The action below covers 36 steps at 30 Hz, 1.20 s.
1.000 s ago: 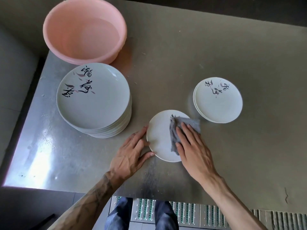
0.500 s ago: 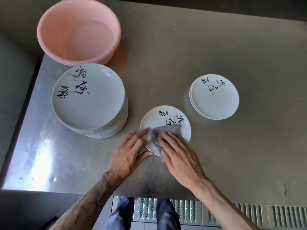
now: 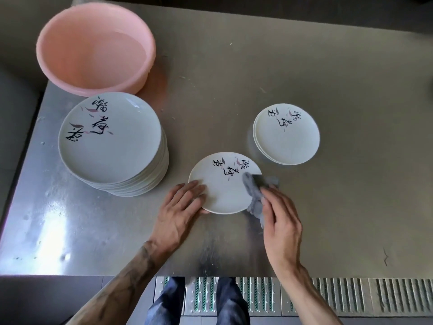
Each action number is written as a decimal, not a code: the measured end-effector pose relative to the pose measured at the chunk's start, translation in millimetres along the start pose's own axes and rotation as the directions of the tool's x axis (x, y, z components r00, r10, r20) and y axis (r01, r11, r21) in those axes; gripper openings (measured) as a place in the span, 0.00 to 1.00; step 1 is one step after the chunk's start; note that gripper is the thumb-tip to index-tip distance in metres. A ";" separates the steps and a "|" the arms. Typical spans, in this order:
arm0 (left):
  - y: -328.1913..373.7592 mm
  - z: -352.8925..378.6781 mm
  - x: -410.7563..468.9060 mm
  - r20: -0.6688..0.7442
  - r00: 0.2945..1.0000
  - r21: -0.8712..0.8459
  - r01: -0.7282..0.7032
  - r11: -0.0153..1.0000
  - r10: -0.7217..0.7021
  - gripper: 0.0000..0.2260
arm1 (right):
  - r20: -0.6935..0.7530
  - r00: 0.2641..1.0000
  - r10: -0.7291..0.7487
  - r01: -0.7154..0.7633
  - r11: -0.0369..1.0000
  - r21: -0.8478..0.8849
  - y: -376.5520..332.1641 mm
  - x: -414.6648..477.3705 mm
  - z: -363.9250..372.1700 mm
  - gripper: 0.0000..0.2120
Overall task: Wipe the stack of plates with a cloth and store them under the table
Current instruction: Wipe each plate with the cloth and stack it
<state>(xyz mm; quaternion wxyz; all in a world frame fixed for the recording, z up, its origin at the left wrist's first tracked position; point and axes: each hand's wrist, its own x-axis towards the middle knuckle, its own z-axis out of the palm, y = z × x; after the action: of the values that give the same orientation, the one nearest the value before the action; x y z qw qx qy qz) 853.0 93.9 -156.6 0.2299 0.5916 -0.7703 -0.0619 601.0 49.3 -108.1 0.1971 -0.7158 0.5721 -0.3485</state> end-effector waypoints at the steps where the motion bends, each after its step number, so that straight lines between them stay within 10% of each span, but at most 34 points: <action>1: 3.9 -2.7 3.4 -0.038 0.999 -0.049 0.011 0.999 -0.013 0.14 | -0.058 0.998 0.023 -0.023 1.000 0.017 -3.7 5.6 -4.0 0.12; 7: 28.0 -28.6 23.5 -0.159 0.891 -0.371 0.345 0.862 -0.425 0.17 | -0.182 0.977 0.111 -0.096 0.992 0.085 -20.9 30.6 -14.3 0.12; 13: 30.2 -34.5 33.0 0.012 0.761 -0.569 0.538 0.621 -0.648 0.12 | -0.055 0.993 0.102 -0.096 0.989 0.114 -32.9 38.9 14.1 0.12; 20: 21.3 -29.1 22.3 0.275 0.741 -0.592 0.633 0.499 -0.612 0.19 | 0.209 0.978 -0.024 0.035 0.998 -0.050 -23.2 42.7 56.9 0.13; 25: 14.6 -26.8 6.4 0.462 0.721 -0.497 0.693 0.523 -0.516 0.55 | 0.413 0.879 -0.239 0.293 0.953 -0.073 -18.1 46.7 69.4 0.18; 36: 10.2 -21.0 3.5 0.440 0.765 -0.534 0.644 0.547 -0.471 0.53 | 0.385 0.922 0.050 0.007 0.989 -0.146 1.4 -3.1 33.0 0.22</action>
<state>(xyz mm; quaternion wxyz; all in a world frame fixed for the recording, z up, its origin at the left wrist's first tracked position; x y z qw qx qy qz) 852.3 97.3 -133.3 0.2937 0.6733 -0.4879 -0.4715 623.6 48.1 -132.4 0.2576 -0.7766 0.5535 -0.1554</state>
